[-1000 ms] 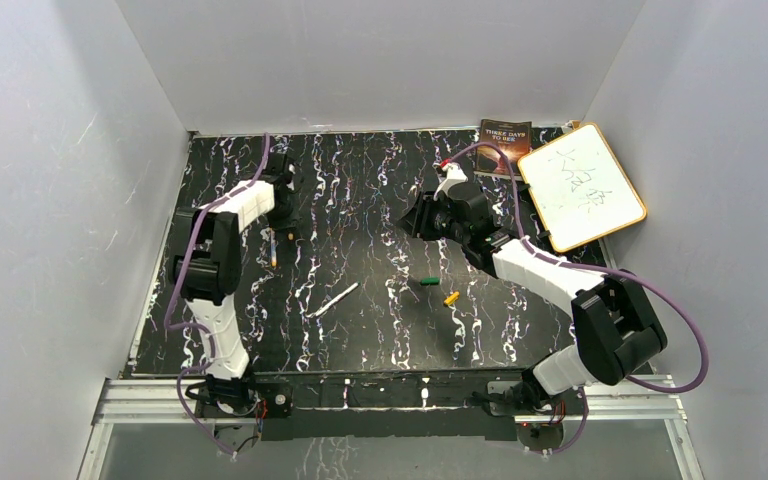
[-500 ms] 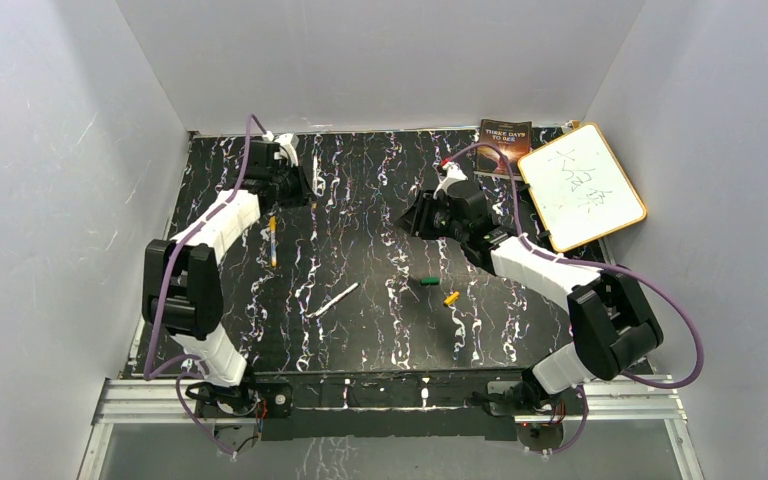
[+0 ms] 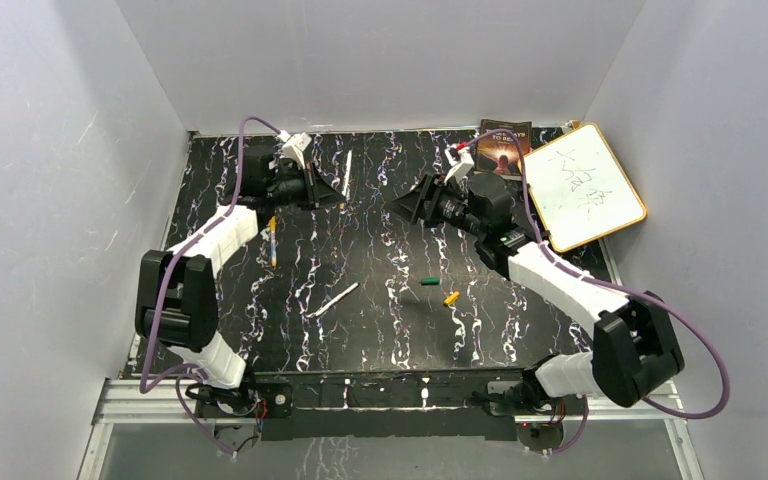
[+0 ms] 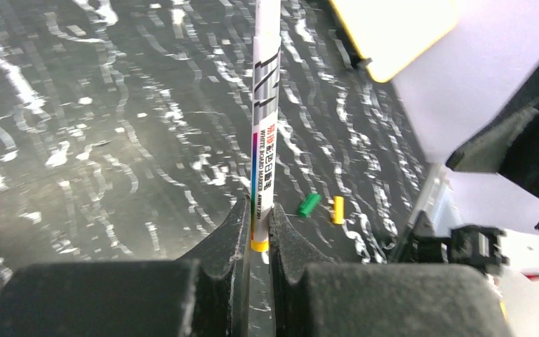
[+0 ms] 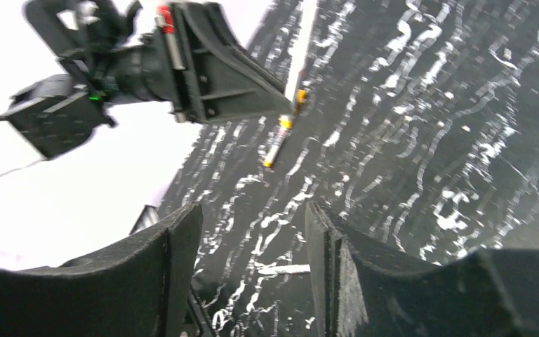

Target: Insert the pens into the pen caps

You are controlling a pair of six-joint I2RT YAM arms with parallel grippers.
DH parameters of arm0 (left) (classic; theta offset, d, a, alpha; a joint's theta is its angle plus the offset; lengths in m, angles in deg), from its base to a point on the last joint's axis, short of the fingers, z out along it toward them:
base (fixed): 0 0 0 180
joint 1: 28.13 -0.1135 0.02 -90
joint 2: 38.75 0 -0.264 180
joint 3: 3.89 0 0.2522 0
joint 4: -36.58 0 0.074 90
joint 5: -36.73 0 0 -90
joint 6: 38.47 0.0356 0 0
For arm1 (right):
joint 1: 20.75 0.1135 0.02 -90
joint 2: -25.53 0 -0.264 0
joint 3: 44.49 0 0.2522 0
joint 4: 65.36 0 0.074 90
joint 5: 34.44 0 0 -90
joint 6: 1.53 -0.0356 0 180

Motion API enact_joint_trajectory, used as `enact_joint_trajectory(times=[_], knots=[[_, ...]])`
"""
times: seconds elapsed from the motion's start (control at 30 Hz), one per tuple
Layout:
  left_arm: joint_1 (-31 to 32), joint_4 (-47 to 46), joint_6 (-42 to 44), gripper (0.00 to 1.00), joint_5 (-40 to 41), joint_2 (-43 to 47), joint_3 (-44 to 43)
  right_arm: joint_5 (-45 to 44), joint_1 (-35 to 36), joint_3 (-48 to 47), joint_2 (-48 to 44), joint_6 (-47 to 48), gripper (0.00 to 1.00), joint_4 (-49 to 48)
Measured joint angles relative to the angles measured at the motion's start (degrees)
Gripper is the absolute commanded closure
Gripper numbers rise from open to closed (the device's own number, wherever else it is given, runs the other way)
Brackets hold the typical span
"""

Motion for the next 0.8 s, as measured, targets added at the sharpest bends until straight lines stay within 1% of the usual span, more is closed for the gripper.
enact_joint_trajectory(times=[0.07,0.2,0.37,0.6,0.8], knots=[[0.0,-3.7,-1.7,1.0,-4.1,1.0,1.6,1.6,0.0,0.0,-1.4,-0.7,0.44,-1.7],[0.6,-10.3,-4.4,1.0,-10.3,2.0,3.3,4.1,0.0,-0.4,-2.1,-2.1,0.49,-3.9],[2.1,-14.9,-5.7,1.0,-16.1,2.5,3.5,5.2,0.0,-2.1,-0.8,-2.6,0.5,-3.8],[4.3,-16.2,-5.4,1.0,-21.3,3.9,3.6,4.9,0.8,-7.4,2.3,-1.3,0.49,-2.4],[5.8,-12.8,-2.1,1.0,-23.4,4.5,3.5,4.5,1.2,-8.7,4.0,-0.6,0.49,-2.0]])
